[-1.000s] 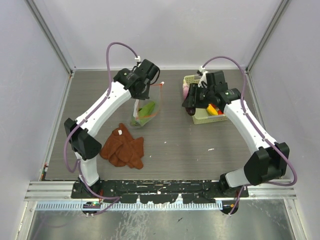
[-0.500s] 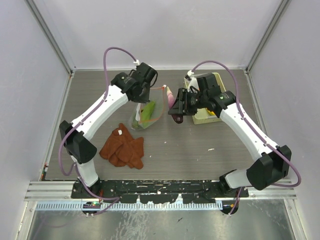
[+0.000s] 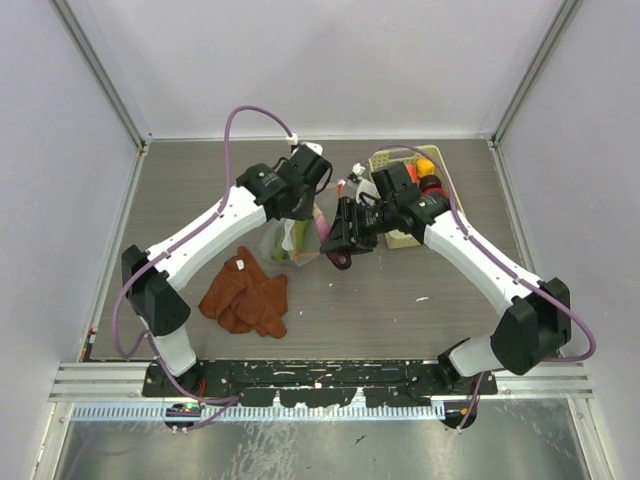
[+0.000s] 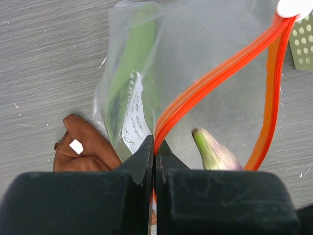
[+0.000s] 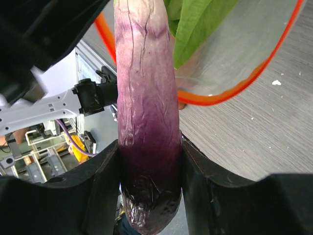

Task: Place the food in the zip-top bag and seal the zipper
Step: Place the fake vegetable in the zipper food storage bag.

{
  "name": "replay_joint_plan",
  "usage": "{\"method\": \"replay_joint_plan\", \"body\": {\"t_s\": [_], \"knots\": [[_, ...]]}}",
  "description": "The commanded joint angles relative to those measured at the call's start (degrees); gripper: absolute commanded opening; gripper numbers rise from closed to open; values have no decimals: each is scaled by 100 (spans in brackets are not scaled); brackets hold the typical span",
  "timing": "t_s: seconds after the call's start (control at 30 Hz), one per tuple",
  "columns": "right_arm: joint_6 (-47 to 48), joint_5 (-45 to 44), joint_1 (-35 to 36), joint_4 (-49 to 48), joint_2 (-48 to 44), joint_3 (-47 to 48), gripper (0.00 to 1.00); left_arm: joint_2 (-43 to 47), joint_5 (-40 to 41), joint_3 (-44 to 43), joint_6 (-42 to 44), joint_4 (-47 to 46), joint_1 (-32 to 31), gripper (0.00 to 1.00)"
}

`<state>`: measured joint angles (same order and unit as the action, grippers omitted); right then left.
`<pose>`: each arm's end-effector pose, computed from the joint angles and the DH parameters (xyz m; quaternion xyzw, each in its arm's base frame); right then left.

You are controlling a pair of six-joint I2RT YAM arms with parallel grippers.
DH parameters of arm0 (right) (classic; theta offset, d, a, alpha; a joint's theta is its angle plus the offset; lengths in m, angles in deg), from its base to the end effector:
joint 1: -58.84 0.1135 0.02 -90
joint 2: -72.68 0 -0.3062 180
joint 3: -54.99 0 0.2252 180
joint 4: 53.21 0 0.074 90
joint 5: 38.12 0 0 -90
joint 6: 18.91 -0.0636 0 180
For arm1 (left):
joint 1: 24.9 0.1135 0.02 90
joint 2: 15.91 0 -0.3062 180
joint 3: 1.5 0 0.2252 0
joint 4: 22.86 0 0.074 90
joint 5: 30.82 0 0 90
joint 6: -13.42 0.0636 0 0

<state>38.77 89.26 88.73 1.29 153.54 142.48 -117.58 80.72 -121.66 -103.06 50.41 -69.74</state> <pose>0.2223 0.1723 0.3495 -0.0964 0.8862 0.4319 0.1370 0.2805 -0.2460 0.3760 0.0936 0.9334 -0.0286 0.3453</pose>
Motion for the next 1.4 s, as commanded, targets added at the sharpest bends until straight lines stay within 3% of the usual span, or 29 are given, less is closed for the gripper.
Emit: {"method": "replay_joint_plan", "body": {"t_s": [0.0, 0.43, 0.93, 1.37], "knots": [[-225, 188, -9, -247, 122, -118, 19, 536, 421, 219, -2, -668, -179, 0], [-529, -377, -42, -549, 715, 353, 22, 818, 395, 761, 175, -1032, -563, 0], [-1230, -471, -198, -1230, 510, 88, 25, 715, 667, 891, 239, -1029, -887, 0], [-1559, -790, -216, -1664, 569, -69, 42, 790, 57, 903, -134, -1183, -952, 0]]}}
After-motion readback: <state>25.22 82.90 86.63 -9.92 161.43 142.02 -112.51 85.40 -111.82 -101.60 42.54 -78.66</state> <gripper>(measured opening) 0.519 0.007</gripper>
